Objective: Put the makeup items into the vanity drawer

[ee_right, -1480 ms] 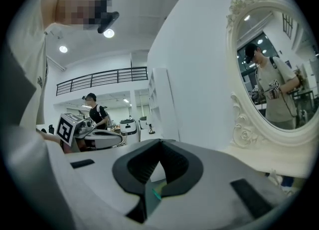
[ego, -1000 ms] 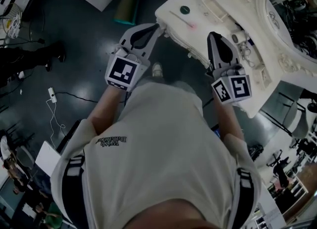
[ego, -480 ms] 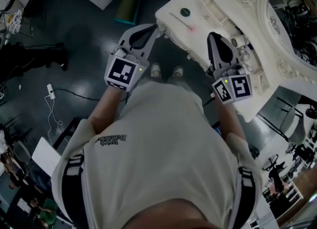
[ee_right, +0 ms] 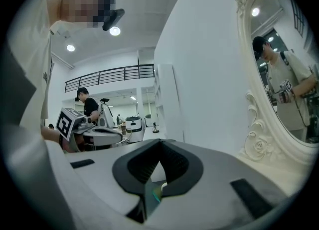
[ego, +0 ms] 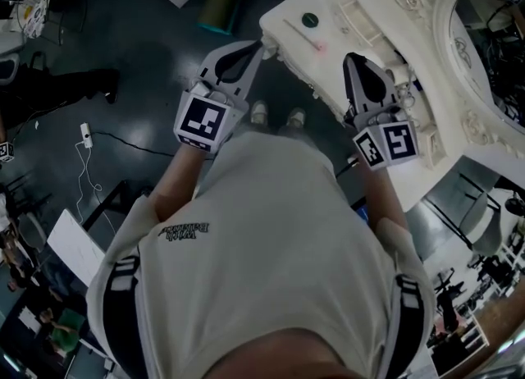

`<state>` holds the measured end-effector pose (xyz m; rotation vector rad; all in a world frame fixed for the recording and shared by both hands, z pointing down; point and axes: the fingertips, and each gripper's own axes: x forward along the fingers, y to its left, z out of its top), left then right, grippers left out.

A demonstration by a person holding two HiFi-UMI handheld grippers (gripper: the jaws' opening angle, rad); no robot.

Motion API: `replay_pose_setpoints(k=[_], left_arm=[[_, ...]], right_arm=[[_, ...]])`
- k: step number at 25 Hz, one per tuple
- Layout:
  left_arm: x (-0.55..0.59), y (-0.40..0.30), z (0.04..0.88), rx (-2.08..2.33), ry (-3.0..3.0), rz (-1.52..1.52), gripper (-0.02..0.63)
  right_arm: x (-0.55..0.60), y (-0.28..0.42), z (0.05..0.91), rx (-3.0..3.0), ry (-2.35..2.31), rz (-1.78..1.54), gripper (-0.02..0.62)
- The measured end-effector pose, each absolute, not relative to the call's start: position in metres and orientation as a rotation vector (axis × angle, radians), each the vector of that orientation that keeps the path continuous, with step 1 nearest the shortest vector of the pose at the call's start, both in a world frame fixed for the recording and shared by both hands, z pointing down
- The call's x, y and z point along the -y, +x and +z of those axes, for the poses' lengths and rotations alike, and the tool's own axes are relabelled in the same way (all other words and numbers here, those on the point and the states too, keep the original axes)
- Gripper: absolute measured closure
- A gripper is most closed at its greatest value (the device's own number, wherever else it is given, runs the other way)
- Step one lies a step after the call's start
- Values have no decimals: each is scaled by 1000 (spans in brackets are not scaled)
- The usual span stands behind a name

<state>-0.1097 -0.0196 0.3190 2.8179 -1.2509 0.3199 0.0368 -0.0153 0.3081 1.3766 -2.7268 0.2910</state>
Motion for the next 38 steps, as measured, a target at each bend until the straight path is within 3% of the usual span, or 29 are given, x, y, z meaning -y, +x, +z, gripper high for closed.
replay_pose_setpoints(k=[6,8,14,16,38], left_arm=[[31,-108,328,1303,2769,327,592],[39,-108,334,1309,2757,344,592],[70,-106,360,1293,2709,415,592],[82,-105,374,1283,2693,442,592],[145,-59,583,1066,2489,689,592]], right_arm=[[34,36,324,2705,1303,296,594],[44,33,332,2691,1268,300,547],[80,26,363,2619,1187,295,546],[93,22,381,2581,1144,312,462],[133,-7,621,2195,779,417,459]])
